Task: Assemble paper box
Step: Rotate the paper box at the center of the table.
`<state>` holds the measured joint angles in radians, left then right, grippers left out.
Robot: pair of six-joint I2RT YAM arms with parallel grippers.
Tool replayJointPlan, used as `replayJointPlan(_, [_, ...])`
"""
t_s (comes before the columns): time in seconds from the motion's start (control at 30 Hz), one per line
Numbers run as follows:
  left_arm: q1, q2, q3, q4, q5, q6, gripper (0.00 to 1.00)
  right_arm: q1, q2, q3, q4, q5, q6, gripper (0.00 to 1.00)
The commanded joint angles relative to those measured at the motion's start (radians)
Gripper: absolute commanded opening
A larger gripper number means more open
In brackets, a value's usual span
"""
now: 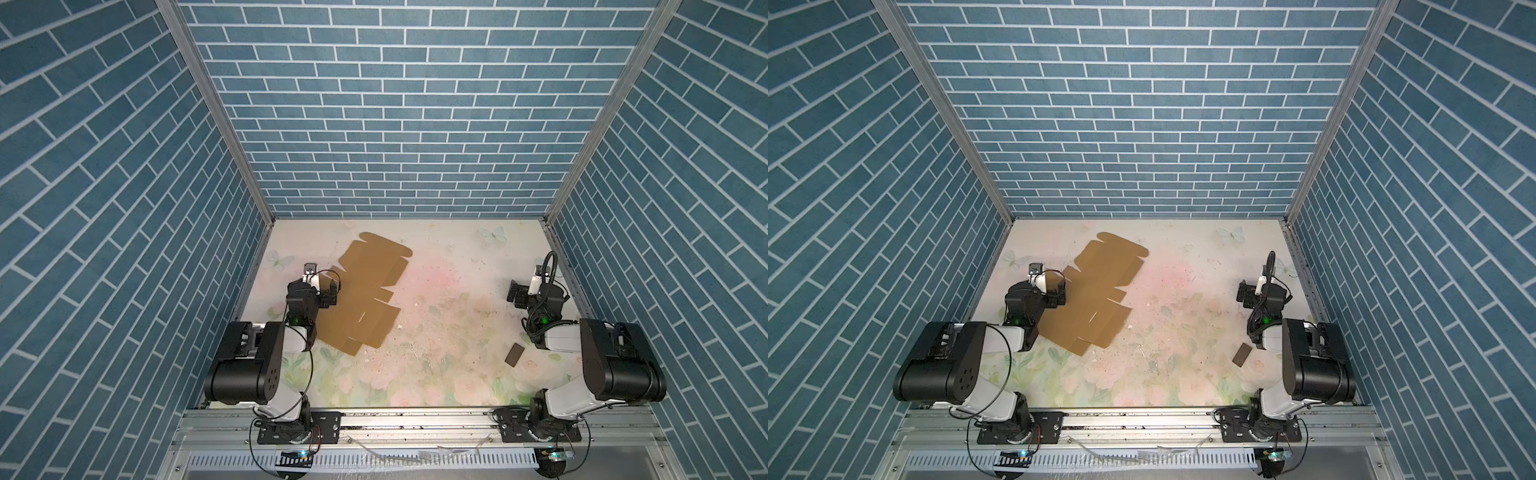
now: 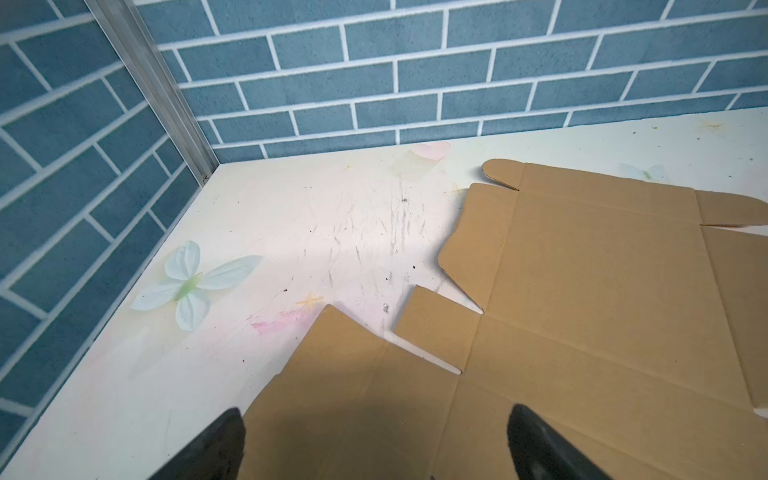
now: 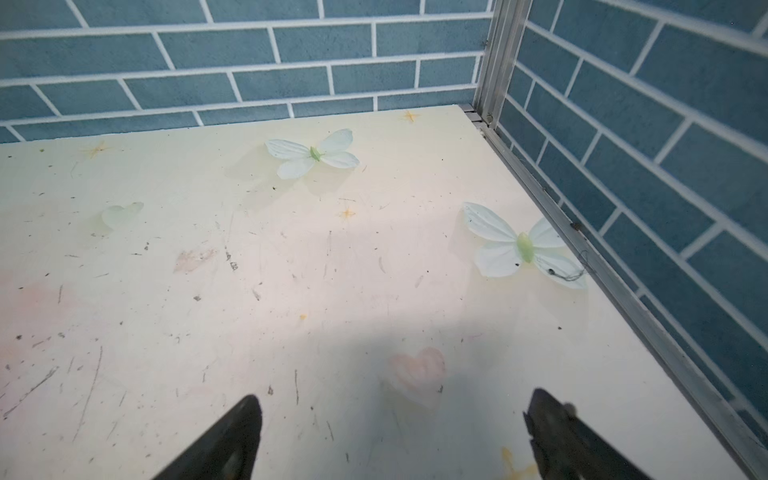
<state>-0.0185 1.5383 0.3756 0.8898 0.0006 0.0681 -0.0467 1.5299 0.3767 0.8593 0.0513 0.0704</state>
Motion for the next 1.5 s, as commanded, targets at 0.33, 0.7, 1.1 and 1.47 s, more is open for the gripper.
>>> replayJointPlan(0.33, [-0.003, 0.012, 0.004, 0.031, -0.004, 0.011, 1.00, -0.001, 0.008, 0.017, 0.000, -0.008, -0.012, 0.99])
replayJointPlan(0.7, [-0.004, 0.006, 0.007, 0.017, -0.004, 0.011, 1.00, -0.001, 0.009, 0.016, 0.000, -0.007, -0.012, 0.99])
replayJointPlan(1.1, [-0.005, -0.031, 0.037, -0.084, 0.016, 0.016, 1.00, 0.003, -0.001, 0.022, -0.017, -0.022, -0.024, 0.99])
replayJointPlan(1.47, [-0.006, -0.143, 0.370, -0.739, 0.039, 0.047, 1.00, 0.060, -0.169, 0.276, -0.561, 0.029, 0.024, 0.97])
